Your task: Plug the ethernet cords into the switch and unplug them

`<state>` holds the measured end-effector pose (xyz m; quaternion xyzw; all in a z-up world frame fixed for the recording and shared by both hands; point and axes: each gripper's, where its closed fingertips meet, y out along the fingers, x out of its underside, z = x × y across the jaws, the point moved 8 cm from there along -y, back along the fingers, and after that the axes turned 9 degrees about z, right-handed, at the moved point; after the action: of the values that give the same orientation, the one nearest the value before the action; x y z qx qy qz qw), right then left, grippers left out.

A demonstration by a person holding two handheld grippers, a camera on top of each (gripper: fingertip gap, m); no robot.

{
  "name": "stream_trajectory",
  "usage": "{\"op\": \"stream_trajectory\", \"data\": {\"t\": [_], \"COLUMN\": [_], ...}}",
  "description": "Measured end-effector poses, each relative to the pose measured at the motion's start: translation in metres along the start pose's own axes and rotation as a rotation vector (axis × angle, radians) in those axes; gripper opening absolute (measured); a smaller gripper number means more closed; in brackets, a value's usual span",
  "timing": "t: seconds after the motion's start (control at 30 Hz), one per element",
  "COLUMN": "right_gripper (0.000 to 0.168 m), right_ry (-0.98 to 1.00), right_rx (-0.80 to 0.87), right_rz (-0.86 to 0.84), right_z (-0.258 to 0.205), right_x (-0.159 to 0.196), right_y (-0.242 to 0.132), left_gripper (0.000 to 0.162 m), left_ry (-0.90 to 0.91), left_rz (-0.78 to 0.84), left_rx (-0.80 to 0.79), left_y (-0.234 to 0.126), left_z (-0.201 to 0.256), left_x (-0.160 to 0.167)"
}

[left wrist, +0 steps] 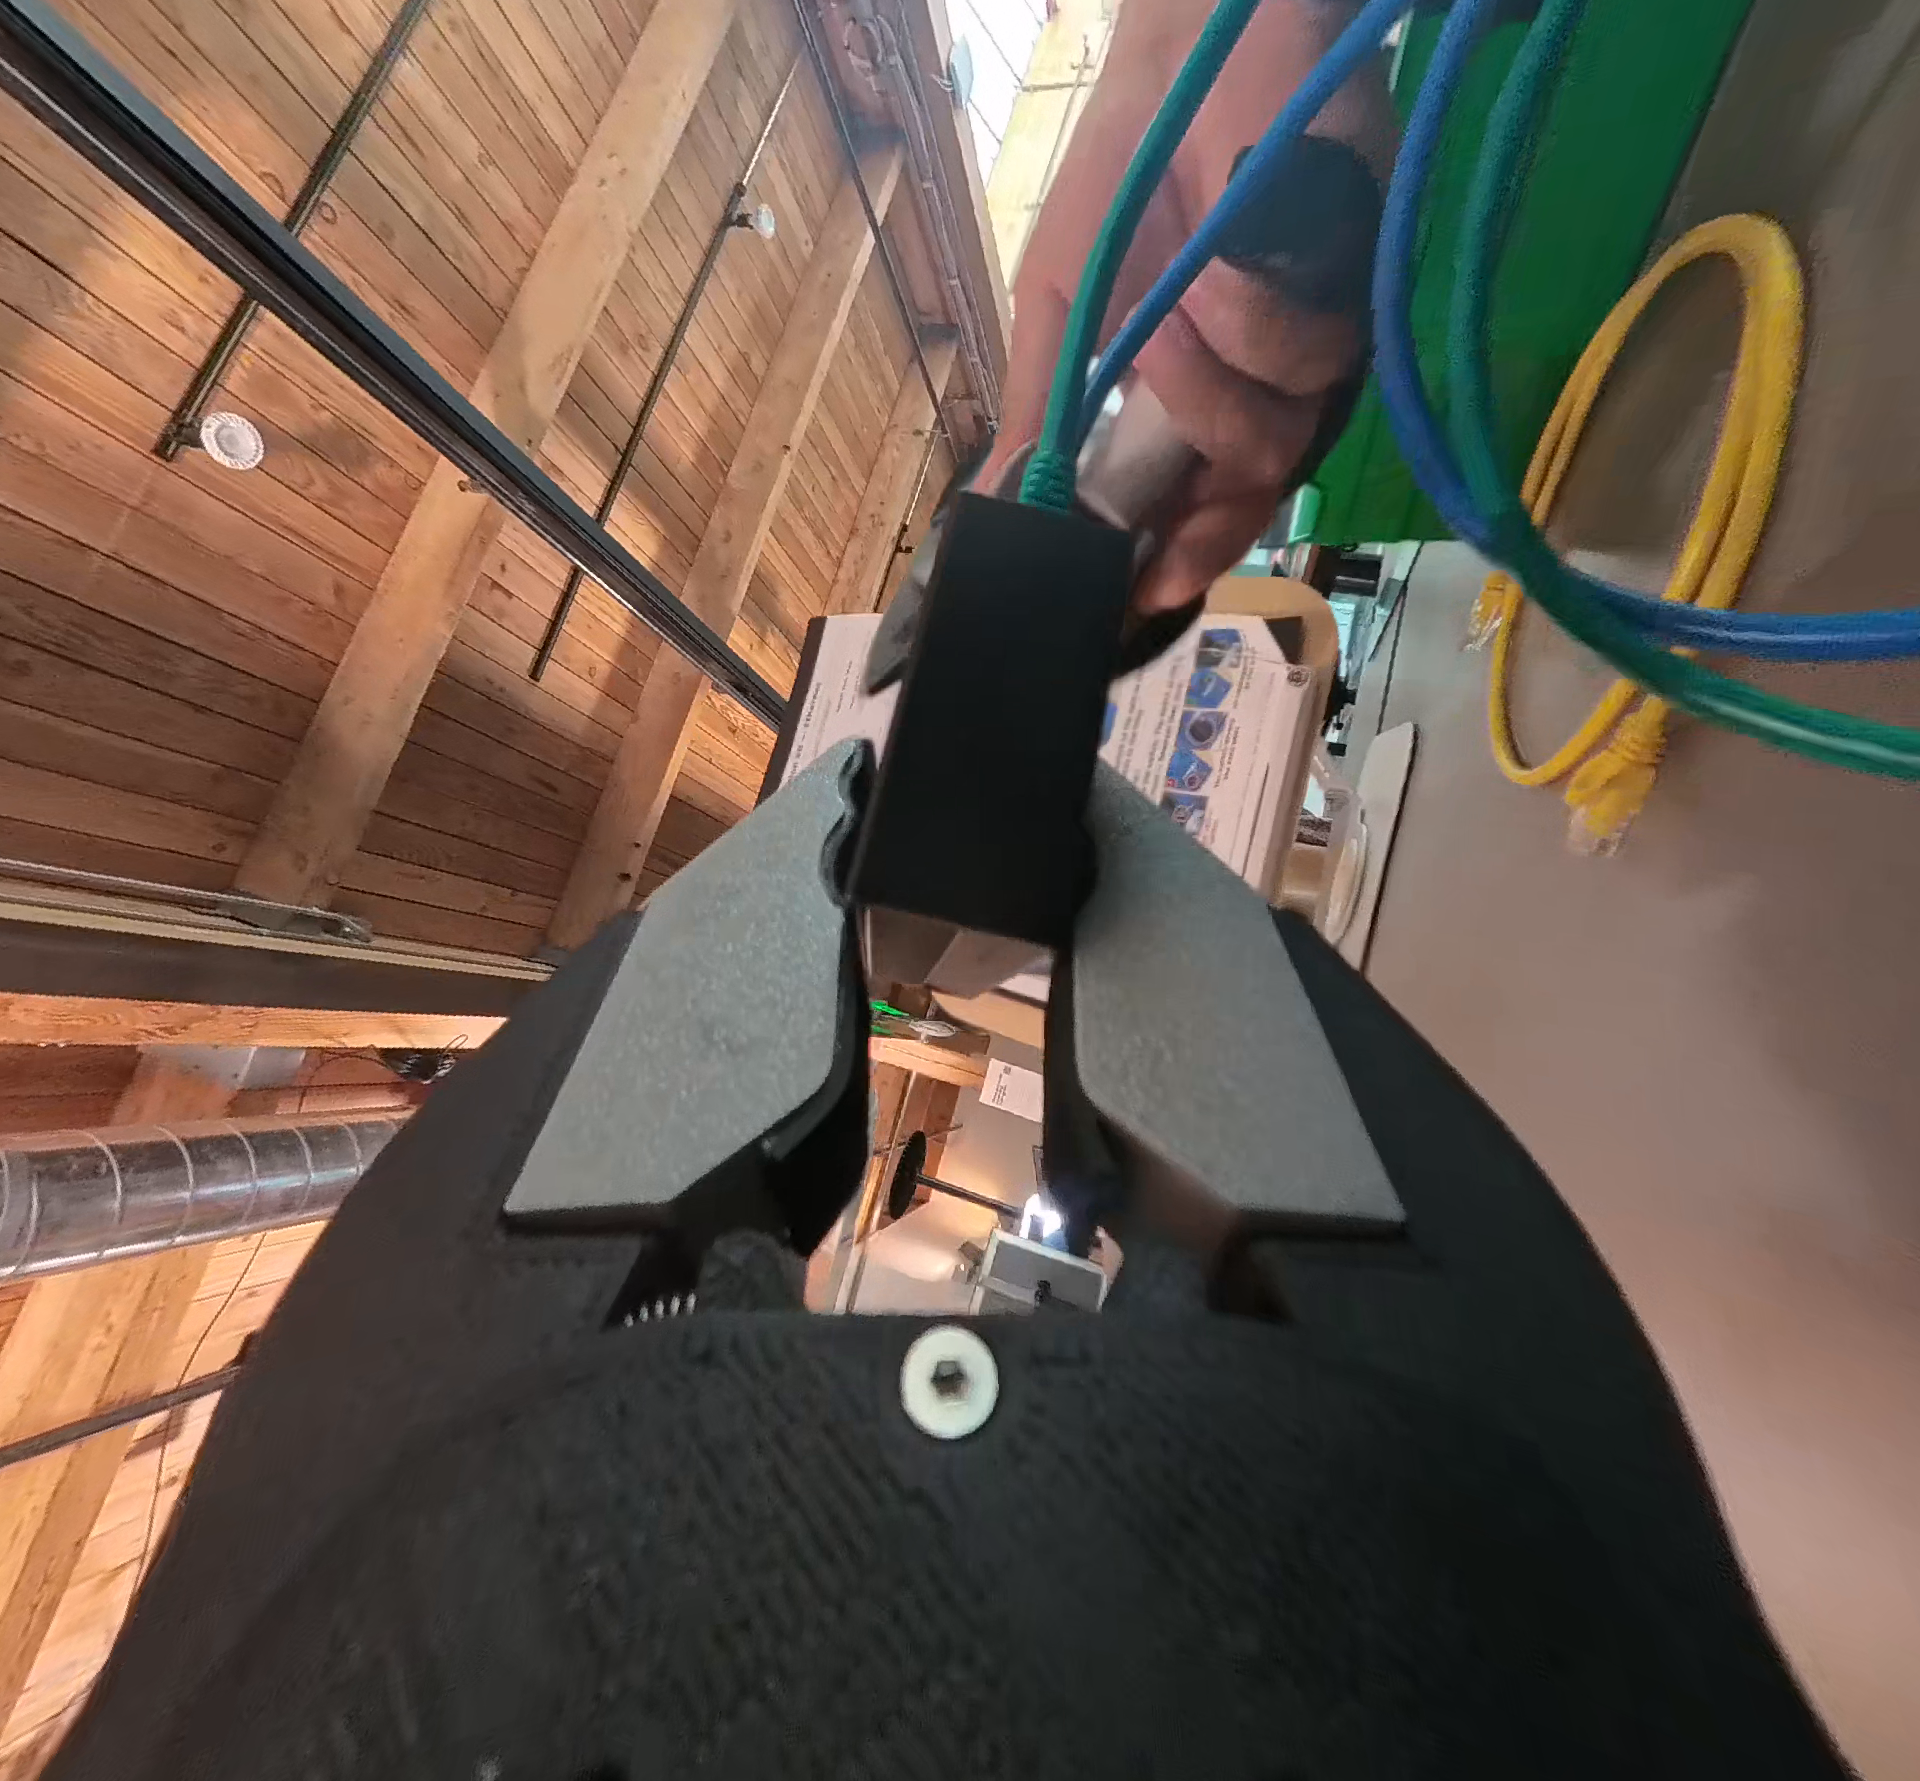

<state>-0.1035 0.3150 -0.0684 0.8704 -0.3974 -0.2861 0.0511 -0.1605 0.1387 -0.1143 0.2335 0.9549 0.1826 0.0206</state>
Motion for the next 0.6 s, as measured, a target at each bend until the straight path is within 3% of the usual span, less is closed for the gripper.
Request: {"op": "stream_trajectory", "data": {"t": [0.07, 0.2, 0.23, 0.33, 0.47, 0.6], "right_gripper": [0.008, 0.000, 0.002, 0.037, 0.029, 0.031], "right_ry": [-0.136, -0.463, -0.522, -0.666, -0.881, -1.022], "right_rx": [0.045, 0.408, 0.511, 0.788, 1.083, 1.327], "right_rz": [0.083, 0.000, -0.046, -0.187, -0.315, -0.404], "right_z": [-0.011, -0.008, -0.003, 0.015, 0.044, 0.071], "right_x": [-0.011, -0.003, 0.003, 0.030, 0.063, 0.073], "right_y": [-0.022, -0.054, -0.058, -0.062, -0.058, -0.061], "left_gripper": [0.032, 0.032, 0.032, 0.033, 0.032, 0.032], "left_ry": [-0.017, -0.062, -0.078, -0.122, -0.170, -0.179], "left_rz": [-0.004, -0.002, 0.001, -0.004, -0.014, -0.017], "left_rx": [-0.001, -0.010, 0.000, 0.030, 0.035, 0.057], "left_y": [-0.002, -0.003, -0.003, -0.006, -0.006, -0.007], "left_z": [-0.004, -0.014, -0.016, -0.016, -0.012, -0.007], "left_x": [0.003, 0.006, 0.006, 0.008, 0.015, 0.015]}}
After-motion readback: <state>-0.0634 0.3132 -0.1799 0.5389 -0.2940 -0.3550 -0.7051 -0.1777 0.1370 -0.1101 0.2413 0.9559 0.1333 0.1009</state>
